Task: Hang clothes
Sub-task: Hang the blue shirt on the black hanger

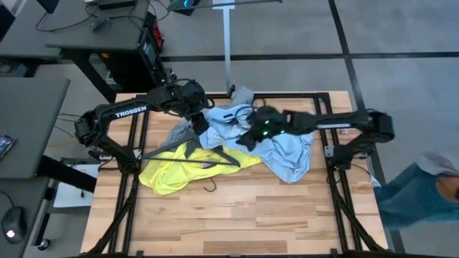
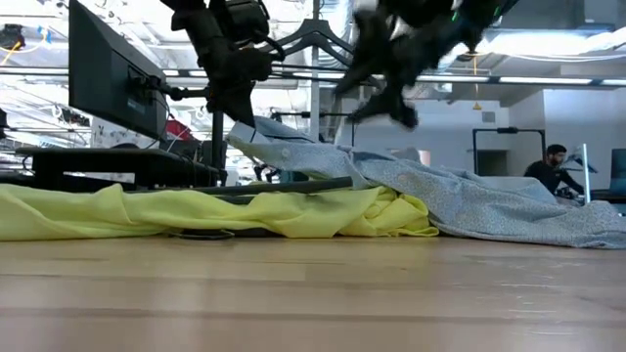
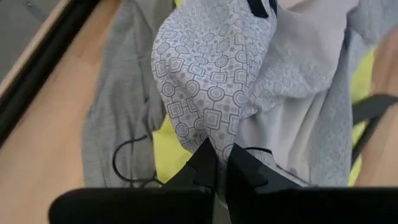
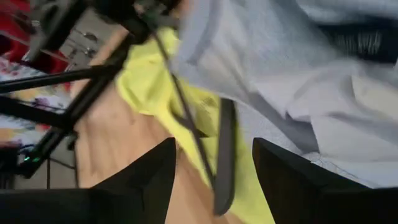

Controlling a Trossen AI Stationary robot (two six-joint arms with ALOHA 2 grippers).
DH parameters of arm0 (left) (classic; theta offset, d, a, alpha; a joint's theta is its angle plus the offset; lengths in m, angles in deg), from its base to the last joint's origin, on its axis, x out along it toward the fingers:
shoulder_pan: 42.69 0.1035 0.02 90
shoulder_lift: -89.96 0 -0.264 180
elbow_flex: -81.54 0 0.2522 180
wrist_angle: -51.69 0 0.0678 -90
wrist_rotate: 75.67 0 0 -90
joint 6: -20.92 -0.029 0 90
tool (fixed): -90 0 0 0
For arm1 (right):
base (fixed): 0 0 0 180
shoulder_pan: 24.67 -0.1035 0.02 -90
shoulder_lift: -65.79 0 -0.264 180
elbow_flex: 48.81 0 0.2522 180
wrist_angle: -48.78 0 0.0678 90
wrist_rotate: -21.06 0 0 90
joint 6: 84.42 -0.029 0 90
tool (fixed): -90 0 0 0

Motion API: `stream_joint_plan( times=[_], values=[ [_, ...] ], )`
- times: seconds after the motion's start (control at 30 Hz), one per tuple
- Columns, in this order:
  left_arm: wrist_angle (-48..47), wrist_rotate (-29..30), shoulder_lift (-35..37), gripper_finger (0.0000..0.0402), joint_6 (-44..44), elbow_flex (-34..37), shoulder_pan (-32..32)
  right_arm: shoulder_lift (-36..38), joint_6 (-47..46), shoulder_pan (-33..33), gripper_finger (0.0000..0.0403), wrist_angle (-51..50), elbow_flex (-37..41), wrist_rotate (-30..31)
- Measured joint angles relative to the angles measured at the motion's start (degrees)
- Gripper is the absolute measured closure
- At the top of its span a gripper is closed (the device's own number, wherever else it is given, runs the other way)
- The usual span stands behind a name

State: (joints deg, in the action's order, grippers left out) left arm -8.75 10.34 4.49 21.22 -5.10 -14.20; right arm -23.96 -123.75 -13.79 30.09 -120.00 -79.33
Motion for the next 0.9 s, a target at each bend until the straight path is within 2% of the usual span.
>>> stream_joint_plan(
  times=[0.13, 0.27, 0.47, 0.73, 0.9],
  values=[
    [-1.3, 0.0, 0.0, 0.0401, -1.4, 0.0, 0.0, -7.7, -4.2, -1.2, 0.0207, 4.6, 0.5, 0.0],
    [-2.3, 0.0, 0.0, 0.0401, -2.6, 0.0, 0.0, -12.0, -8.3, -2.1, 0.0208, 9.1, 0.5, -1.3],
    [-2.2, 0.0, 0.0, 0.0401, -3.7, 0.0, 0.0, -13.6, -12.8, -3.5, 0.0208, 10.3, 0.4, -4.5],
    [-1.9, 0.0, 0.0, 0.0401, -4.6, 0.0, 0.0, -13.8, -12.9, -4.1, 0.0208, 9.2, 0.4, -1.4],
    [-1.9, -0.2, 0.0, 0.0401, -4.6, 0.0, -0.1, -19.5, -16.7, -4.8, 0.0209, 17.9, 0.3, -1.9]
  ],
)
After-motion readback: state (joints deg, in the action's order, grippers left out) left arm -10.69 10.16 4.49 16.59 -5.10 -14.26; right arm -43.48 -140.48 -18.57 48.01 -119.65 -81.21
